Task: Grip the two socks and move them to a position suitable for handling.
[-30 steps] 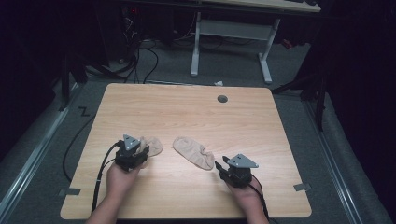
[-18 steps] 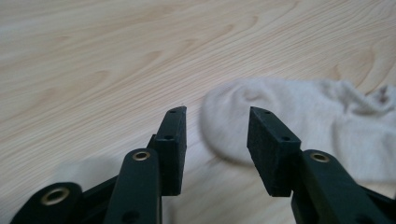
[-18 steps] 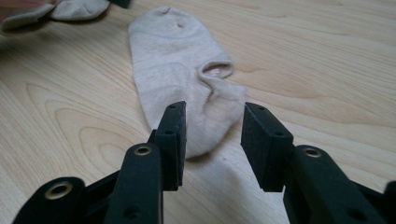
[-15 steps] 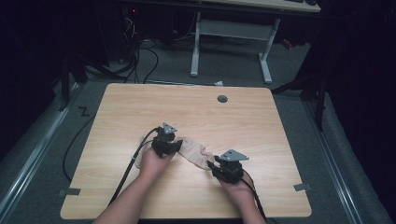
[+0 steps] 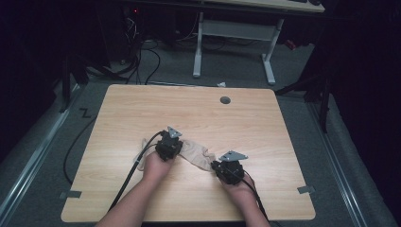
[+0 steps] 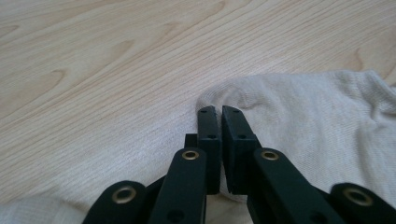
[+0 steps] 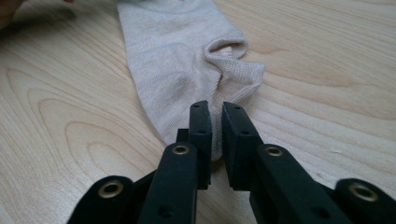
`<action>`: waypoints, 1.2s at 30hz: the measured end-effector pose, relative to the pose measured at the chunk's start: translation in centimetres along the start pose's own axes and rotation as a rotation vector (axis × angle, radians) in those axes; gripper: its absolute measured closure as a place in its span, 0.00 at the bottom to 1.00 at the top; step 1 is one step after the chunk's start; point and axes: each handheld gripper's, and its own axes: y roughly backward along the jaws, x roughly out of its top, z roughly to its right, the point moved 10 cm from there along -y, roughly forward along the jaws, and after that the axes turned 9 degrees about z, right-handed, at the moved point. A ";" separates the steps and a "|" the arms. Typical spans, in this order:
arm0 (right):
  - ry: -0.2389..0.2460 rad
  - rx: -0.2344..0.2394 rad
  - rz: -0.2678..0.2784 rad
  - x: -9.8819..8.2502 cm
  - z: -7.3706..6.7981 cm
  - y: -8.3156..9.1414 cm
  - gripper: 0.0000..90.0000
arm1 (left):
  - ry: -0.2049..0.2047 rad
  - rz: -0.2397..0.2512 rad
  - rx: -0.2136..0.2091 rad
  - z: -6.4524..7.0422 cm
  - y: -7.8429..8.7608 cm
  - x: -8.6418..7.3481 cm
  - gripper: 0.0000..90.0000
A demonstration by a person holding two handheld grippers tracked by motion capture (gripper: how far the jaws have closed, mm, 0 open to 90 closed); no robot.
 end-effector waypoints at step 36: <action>0.103 0.064 0.014 -2.2 -4.1 3.1 0.91 | -0.028 0.052 -0.014 3.2 10.6 -8.0 0.89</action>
